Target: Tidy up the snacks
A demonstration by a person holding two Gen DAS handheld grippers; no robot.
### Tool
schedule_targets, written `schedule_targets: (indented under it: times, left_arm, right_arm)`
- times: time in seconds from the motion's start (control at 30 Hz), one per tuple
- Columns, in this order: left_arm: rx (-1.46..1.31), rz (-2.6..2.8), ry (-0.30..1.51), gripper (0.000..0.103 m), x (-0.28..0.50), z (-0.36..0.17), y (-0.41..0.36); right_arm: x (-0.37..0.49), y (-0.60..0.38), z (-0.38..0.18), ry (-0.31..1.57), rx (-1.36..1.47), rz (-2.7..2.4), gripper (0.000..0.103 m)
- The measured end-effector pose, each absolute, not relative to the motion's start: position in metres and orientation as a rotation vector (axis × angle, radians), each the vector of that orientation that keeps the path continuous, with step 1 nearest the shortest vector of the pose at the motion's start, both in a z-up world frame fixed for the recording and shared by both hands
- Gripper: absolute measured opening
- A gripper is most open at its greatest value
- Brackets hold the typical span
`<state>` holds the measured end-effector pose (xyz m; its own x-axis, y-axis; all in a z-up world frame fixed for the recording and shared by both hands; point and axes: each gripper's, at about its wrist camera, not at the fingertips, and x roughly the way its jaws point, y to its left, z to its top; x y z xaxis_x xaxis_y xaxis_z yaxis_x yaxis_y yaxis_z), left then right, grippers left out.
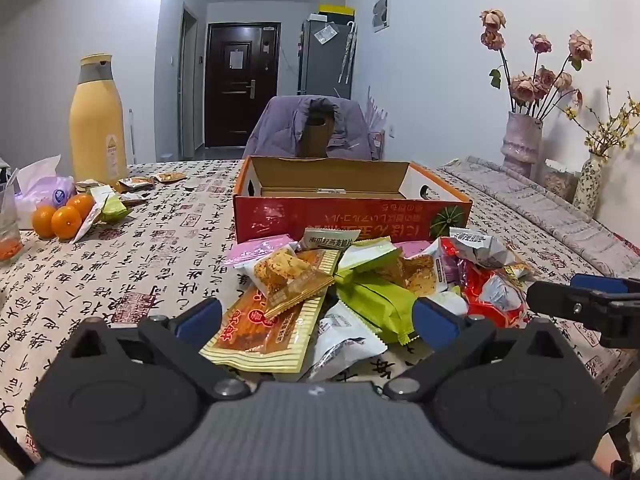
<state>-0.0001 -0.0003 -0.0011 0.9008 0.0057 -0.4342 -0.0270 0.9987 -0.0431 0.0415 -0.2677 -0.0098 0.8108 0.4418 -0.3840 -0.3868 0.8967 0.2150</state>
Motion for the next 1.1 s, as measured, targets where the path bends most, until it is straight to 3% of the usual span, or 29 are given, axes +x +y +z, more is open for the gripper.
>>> schedule_targets:
  times: [1.1]
  left_arm:
    - [-0.079,-0.048,0.476,0.103,0.001,-0.013,-0.007]
  right_arm:
    - [0.039,-0.264,-0.015,0.479,0.108,0.423,0.103]
